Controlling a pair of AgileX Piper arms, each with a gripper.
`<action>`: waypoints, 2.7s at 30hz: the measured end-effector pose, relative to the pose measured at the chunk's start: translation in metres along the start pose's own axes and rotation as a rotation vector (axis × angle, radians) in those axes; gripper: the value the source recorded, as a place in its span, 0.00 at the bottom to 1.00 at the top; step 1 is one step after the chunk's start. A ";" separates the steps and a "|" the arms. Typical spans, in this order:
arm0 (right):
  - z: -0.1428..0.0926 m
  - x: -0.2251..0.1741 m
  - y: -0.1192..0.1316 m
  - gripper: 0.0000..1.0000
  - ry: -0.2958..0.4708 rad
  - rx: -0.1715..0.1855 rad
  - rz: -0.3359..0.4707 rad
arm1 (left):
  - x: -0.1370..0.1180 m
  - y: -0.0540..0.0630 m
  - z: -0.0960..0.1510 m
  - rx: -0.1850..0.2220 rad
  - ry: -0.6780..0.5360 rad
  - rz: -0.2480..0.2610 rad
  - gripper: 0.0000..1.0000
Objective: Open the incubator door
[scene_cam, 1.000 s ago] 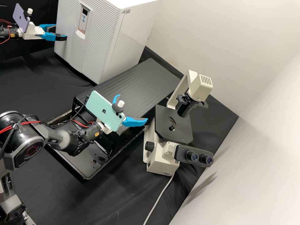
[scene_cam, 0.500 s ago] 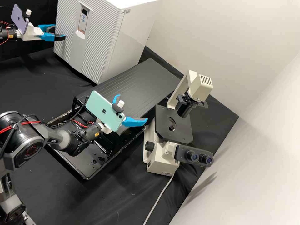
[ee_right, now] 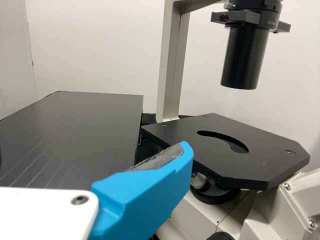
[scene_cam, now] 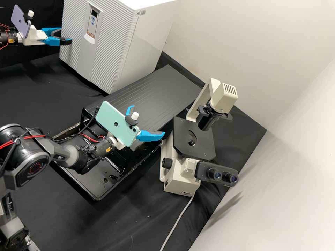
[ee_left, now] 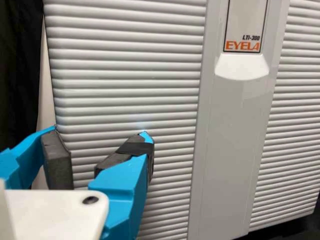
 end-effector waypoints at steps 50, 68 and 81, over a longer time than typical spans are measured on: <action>0.000 0.000 0.000 1.00 0.000 0.000 0.000 | -0.013 0.012 0.023 0.030 -0.117 0.063 0.00; 0.000 0.000 0.000 1.00 0.000 0.000 0.000 | -0.018 0.021 0.041 0.074 -0.247 0.121 0.00; 0.000 0.000 0.000 1.00 0.000 0.000 0.000 | -0.038 0.012 0.057 0.054 -0.116 0.125 1.00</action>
